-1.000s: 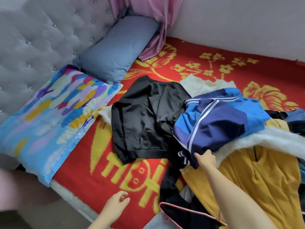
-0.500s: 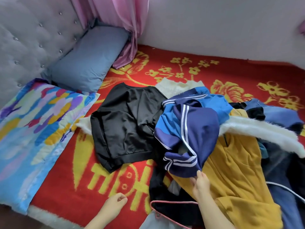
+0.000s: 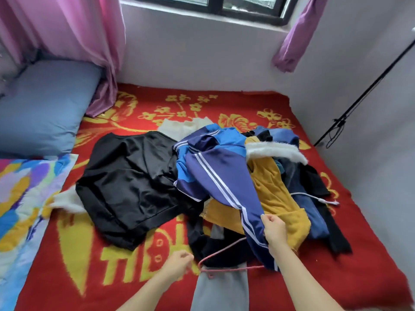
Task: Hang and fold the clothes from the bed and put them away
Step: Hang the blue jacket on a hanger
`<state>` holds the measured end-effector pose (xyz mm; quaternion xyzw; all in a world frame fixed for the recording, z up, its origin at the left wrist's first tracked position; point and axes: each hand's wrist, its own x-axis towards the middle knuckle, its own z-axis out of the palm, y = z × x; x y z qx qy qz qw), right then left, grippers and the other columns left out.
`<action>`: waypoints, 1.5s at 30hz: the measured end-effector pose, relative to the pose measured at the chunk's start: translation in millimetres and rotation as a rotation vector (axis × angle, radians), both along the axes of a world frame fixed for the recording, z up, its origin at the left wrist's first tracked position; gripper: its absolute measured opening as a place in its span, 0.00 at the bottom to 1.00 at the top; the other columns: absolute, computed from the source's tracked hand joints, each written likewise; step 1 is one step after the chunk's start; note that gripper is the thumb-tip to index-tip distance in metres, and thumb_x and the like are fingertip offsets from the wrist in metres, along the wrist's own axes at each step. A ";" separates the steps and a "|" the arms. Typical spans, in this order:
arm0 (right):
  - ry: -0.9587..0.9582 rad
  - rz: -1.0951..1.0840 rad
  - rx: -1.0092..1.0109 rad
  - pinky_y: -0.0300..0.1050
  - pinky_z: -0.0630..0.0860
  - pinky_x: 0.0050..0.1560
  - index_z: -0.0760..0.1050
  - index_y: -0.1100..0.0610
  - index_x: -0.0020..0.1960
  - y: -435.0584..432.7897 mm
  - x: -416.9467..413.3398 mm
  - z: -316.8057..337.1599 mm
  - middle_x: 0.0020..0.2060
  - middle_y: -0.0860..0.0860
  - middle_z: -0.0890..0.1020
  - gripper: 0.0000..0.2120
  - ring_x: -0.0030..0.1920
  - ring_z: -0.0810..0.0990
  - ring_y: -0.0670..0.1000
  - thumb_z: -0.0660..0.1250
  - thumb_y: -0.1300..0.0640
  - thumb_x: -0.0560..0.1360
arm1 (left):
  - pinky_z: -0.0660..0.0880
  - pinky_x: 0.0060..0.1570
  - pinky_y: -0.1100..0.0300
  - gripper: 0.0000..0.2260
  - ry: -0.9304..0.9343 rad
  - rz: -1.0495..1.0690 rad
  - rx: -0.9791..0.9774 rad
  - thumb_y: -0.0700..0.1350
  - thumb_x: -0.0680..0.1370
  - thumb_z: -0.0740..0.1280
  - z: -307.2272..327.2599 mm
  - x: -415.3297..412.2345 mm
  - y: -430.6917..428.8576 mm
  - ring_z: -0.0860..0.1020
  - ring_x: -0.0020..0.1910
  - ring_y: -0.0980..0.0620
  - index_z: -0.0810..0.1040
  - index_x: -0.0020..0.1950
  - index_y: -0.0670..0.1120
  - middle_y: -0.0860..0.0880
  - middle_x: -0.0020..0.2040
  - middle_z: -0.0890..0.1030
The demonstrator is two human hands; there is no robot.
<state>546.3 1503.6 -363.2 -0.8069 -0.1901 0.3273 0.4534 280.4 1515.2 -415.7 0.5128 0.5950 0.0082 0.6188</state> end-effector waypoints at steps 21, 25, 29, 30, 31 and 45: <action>-0.728 0.206 0.507 0.31 0.69 0.39 0.76 0.58 0.43 -75.2 -86.3 289.3 0.27 0.37 0.78 0.07 0.31 0.74 0.34 0.62 0.65 0.78 | 0.72 0.56 0.58 0.47 0.014 -0.095 0.510 0.45 0.67 0.73 45.7 -99.8 2.9 0.73 0.61 0.43 0.46 0.78 0.51 0.39 0.64 0.69; -0.785 0.248 0.534 0.23 0.68 0.37 0.76 0.61 0.48 -77.8 -91.4 305.4 0.32 0.40 0.77 0.05 0.32 0.74 0.32 0.61 0.64 0.78 | 0.69 0.62 0.56 0.51 -0.010 -0.106 0.470 0.49 0.65 0.77 41.6 -92.7 8.5 0.69 0.65 0.43 0.47 0.78 0.50 0.38 0.68 0.65; -0.753 0.201 0.542 0.30 0.70 0.41 0.75 0.54 0.42 -80.2 -81.1 309.4 0.28 0.34 0.78 0.09 0.35 0.75 0.38 0.61 0.63 0.79 | 0.69 0.63 0.57 0.50 -0.057 -0.186 0.382 0.52 0.64 0.77 37.7 -75.5 3.1 0.69 0.66 0.44 0.51 0.78 0.48 0.40 0.70 0.65; -0.723 0.167 0.556 0.34 0.71 0.41 0.75 0.51 0.40 -79.6 -75.5 308.7 0.27 0.34 0.78 0.12 0.35 0.75 0.40 0.61 0.62 0.79 | 0.68 0.64 0.57 0.52 -0.080 -0.201 0.366 0.54 0.61 0.77 36.2 -71.4 1.5 0.69 0.67 0.45 0.52 0.77 0.46 0.40 0.71 0.66; -0.690 0.132 0.576 0.36 0.72 0.41 0.74 0.49 0.38 -78.3 -69.0 307.9 0.27 0.37 0.78 0.13 0.35 0.74 0.41 0.61 0.62 0.79 | 0.67 0.66 0.55 0.53 -0.114 -0.203 0.347 0.56 0.58 0.76 34.1 -67.4 0.2 0.69 0.68 0.46 0.54 0.77 0.44 0.41 0.71 0.67; -0.662 -0.035 -0.441 0.53 0.64 0.65 0.66 0.56 0.69 -30.1 57.7 103.5 0.66 0.63 0.70 0.22 0.67 0.66 0.62 0.57 0.63 0.76 | 0.74 0.43 0.59 0.25 -0.054 0.137 0.269 0.48 0.78 0.66 6.2 -56.3 3.8 0.77 0.50 0.49 0.64 0.72 0.42 0.48 0.54 0.76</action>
